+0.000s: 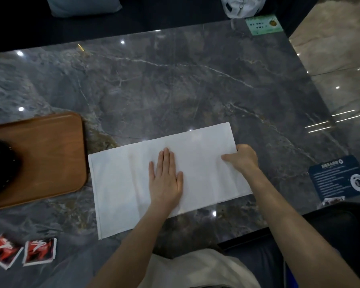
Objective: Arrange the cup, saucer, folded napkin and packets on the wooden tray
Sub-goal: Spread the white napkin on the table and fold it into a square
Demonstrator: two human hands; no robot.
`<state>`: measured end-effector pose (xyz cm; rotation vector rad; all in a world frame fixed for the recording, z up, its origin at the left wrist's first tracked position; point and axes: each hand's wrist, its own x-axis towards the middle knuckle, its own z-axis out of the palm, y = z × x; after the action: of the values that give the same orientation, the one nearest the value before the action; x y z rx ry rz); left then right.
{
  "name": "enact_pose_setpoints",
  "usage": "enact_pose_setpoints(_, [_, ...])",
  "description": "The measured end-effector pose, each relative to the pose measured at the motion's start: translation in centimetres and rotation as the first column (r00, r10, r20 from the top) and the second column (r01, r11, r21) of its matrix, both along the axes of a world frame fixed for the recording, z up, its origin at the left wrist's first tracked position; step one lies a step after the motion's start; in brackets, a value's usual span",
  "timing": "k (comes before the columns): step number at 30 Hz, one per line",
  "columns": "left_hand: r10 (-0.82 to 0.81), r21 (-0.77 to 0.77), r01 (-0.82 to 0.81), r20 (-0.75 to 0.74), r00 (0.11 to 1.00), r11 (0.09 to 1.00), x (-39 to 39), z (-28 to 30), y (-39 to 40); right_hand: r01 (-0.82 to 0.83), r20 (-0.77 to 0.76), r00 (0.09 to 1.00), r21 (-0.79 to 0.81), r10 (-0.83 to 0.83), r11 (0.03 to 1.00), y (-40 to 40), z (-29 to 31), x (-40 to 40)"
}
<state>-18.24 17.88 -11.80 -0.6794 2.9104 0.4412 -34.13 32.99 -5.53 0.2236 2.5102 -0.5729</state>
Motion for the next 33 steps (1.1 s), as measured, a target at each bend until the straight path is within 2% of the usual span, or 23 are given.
enact_pose_setpoints(4, [0.005, 0.008, -0.005, 0.007, 1.0, 1.0, 0.0, 0.1, 0.0, -0.074, -0.029, 0.997, -0.039, 0.073, 0.997, 0.1, 0.4, -0.5])
enact_pose_setpoints(9, [0.005, 0.055, -0.006, 0.024, 1.0, 0.998, 0.0, 0.1, -0.2, -0.116, -0.078, 0.992, -0.271, 0.099, 0.955, -0.7, 1.8, -0.5])
enact_pose_setpoints(19, [-0.01, 0.12, -0.003, 0.103, 0.995, 0.993, -0.7, 1.6, -0.7, -0.193, -0.13, 0.981, -0.492, 0.147, 0.849, -5.5, 5.9, 3.5])
enact_pose_setpoints(21, [-0.03, 0.147, 0.021, 0.059, 0.998, 0.989, -0.2, 2.4, -1.3, -0.212, -0.138, 0.977, -0.541, 0.162, 0.814, -6.7, 6.4, 4.7])
enact_pose_setpoints(22, [-0.026, 0.207, 0.021, 0.021, 0.999, 0.978, 0.1, 3.2, -1.6, -0.224, -0.148, 0.974, -0.554, 0.169, 0.802, -7.3, 6.6, 5.3])
enact_pose_setpoints(23, [0.013, 0.345, -0.009, -0.01, 1.0, 0.939, 0.3, 4.3, -1.8, -0.243, -0.168, 0.97, -0.564, 0.179, 0.789, -8.0, 6.7, 5.9])
enact_pose_setpoints(24, [0.1, 0.557, -0.075, -0.014, 0.995, 0.827, 0.2, 5.5, -2.0, -0.264, -0.186, 0.964, -0.576, 0.19, 0.774, -8.6, 6.8, 6.4])
enact_pose_setpoints(25, [0.199, 0.759, -0.152, 0.03, 0.979, 0.633, 0.2, 7.2, -2.2, -0.282, -0.196, 0.959, -0.59, 0.204, 0.757, -9.3, 6.9, 6.9])
enact_pose_setpoints(26, [0.267, 0.897, -0.176, 0.068, 0.961, 0.406, 0.5, 8.6, -2.5, -0.295, -0.199, 0.955, -0.598, 0.218, 0.745, -10.1, 7.0, 7.4])
enact_pose_setpoints(27, [0.31, 0.96, -0.158, 0.081, 0.947, 0.231, 1.2, 9.6, -2.9, -0.305, -0.2, 0.952, -0.596, 0.231, 0.743, -11.0, 7.0, 7.9])
enact_pose_setpoints(28, [0.304, 0.98, -0.092, 0.035, 0.952, 0.175, 2.4, 10.3, -3.3, -0.315, -0.202, 0.949, -0.588, 0.242, 0.745, -11.8, 7.1, 8.3])
enact_pose_setpoints(29, [0.27, 0.982, -0.028, -0.024, 0.963, 0.185, 3.8, 11.0, -3.5, -0.324, -0.206, 0.946, -0.58, 0.251, 0.747, -12.5, 7.1, 8.8])
enact_pose_setpoints(33, [0.355, 0.955, -0.025, -0.085, 0.931, 0.295, 7.4, 12.2, -4.4, -0.4, -0.217, 0.916, -0.55, 0.337, 0.733, -15.3, 7.6, 10.7])
